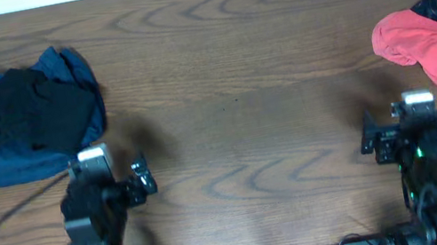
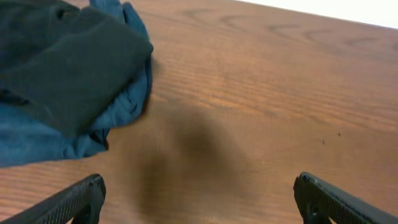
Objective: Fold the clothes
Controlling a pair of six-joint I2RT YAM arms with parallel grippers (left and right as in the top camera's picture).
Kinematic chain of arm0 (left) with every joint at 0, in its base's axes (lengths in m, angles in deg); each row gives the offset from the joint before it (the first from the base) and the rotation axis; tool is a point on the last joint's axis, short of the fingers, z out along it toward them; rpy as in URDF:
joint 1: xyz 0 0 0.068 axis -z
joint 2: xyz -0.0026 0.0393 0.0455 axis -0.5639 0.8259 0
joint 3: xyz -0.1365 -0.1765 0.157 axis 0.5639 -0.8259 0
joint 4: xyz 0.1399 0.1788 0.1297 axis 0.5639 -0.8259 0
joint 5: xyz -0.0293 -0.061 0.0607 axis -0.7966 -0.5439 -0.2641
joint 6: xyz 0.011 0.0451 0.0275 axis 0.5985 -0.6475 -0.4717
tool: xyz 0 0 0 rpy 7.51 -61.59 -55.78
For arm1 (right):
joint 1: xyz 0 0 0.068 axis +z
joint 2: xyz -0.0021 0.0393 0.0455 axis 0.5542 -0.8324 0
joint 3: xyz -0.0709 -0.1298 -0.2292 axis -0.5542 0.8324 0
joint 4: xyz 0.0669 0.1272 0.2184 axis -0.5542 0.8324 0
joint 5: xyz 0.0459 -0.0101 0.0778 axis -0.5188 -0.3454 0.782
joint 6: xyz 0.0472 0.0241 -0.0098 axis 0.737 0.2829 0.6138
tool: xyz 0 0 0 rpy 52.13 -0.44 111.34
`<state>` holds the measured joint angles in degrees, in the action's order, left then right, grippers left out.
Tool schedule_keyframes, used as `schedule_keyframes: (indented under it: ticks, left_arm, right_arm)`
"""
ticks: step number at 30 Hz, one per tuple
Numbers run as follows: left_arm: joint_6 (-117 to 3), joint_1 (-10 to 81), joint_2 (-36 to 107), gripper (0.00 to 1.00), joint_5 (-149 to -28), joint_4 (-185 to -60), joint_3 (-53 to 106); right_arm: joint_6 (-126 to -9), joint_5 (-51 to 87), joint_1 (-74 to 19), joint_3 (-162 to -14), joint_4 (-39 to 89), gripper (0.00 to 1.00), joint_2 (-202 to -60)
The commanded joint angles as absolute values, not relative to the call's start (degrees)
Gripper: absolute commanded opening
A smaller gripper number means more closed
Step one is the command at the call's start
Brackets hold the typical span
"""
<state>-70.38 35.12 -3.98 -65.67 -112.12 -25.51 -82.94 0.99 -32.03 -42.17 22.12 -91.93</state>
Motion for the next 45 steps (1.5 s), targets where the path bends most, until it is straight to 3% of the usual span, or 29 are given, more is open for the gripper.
schedule_keyframes:
  ticks: [1,8,16,24,27,34,38,45]
  left_arm:
    - [-69.64,35.10,4.09,0.98,-66.30,-116.95,-18.43]
    - [-69.57,35.10,14.27,0.98,-66.30,-123.73,-12.22]
    - [-68.80,35.10,16.22,0.98,-66.28,-124.12,-12.22]
    - [-68.80,35.10,16.24,0.98,-66.28,-124.12,-12.22]
    - [-68.80,35.10,16.24,0.98,-66.28,-124.10,-12.22]
    - [-68.80,35.10,16.24,0.98,-66.28,-124.10,-12.22]
    - [-68.80,35.10,16.24,0.98,-66.28,-124.10,-12.22]
    - [-68.80,35.10,16.24,0.98,-66.28,-124.08,-12.22]
  right_arm:
    - [-82.11,0.42,-34.43,-47.05,25.05,0.99,-102.02]
    - [-82.08,9.56,-37.78,-55.07,26.38,0.99,-121.61]
    - [-68.23,-13.79,-42.69,-55.48,21.75,0.99,-132.73]
    - [-67.94,-16.74,-56.64,-55.48,13.72,0.94,-142.72]
    - [-67.92,-17.00,-61.12,-55.48,11.49,0.87,-145.30]
    - [-68.80,-17.70,-69.49,-55.48,6.86,0.85,-147.07]
    - [-69.41,-17.57,-73.75,-55.48,6.23,0.75,-147.23]
    - [-69.43,-13.77,-80.27,-55.48,5.70,0.73,-148.58]
